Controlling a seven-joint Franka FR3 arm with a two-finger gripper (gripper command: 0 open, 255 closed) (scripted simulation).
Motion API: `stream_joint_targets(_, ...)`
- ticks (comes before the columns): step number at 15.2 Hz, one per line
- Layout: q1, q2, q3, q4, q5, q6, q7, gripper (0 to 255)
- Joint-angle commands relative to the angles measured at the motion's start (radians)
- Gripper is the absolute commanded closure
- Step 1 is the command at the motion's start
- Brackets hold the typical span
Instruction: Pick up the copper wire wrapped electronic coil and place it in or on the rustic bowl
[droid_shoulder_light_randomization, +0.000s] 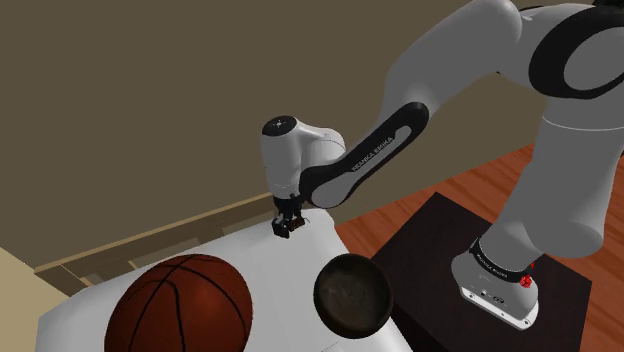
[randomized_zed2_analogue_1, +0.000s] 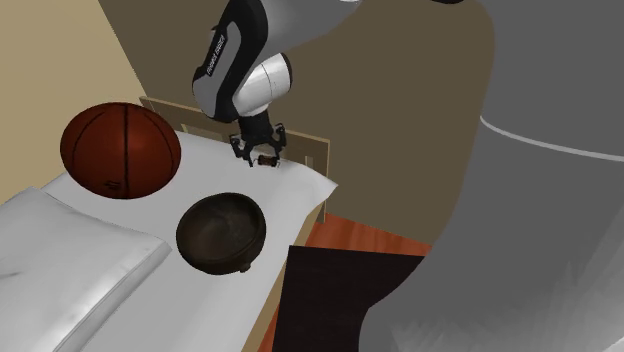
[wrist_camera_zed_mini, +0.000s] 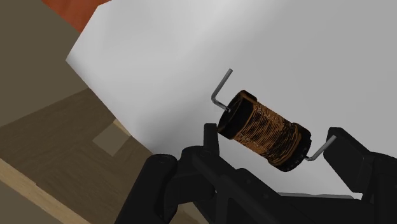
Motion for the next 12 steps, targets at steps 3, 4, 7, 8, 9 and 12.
stream_joint_targets(3, -0.007, -0.04, 0.012, 0.008, 0.025, -0.045, -0.017, 255)
stream_joint_targets(4, -0.009, -0.049, 0.014, 0.011, 0.031, -0.056, -0.021, 255)
stream_joint_targets(7, -0.013, -0.076, 0.02, 0.02, 0.048, -0.09, -0.034, 255)
stream_joint_targets(8, -0.015, -0.085, 0.022, 0.024, 0.053, -0.101, -0.038, 255)
stream_joint_targets(9, -0.016, -0.093, 0.024, 0.028, 0.058, -0.112, -0.041, 255)
stream_joint_targets(12, -0.02, -0.118, 0.029, 0.04, 0.073, -0.147, -0.053, 255)
